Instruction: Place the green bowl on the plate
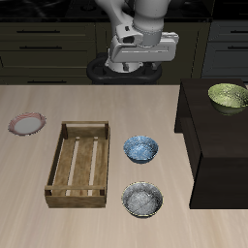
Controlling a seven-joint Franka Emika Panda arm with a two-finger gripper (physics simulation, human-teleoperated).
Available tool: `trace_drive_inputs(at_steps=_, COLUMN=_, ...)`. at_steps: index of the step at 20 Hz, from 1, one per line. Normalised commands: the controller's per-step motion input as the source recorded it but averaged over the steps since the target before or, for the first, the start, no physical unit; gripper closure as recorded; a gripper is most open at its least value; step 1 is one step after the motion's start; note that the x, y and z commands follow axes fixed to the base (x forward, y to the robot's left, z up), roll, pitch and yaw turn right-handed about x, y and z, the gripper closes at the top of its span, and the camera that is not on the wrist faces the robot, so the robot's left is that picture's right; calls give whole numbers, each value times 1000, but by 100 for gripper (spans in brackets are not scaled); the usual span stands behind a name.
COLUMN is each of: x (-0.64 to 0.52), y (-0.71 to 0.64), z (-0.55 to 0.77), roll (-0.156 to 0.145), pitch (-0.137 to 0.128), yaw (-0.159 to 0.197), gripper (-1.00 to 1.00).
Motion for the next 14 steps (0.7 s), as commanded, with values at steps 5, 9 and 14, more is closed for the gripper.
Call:
trace_drive_inputs(at_steps=5, x=176, y=226, z=225, roll=6, pitch=-33, yaw=4, gripper=-100)
trace_drive_inputs(at_steps=9, x=202, y=86, z=202, roll=-20, pitch=-18, yaw=11, gripper=-100)
trace_drive_inputs(at_steps=14, x=144, y=106, z=230, roll=-3, pitch=-32, yaw=12, gripper=-100)
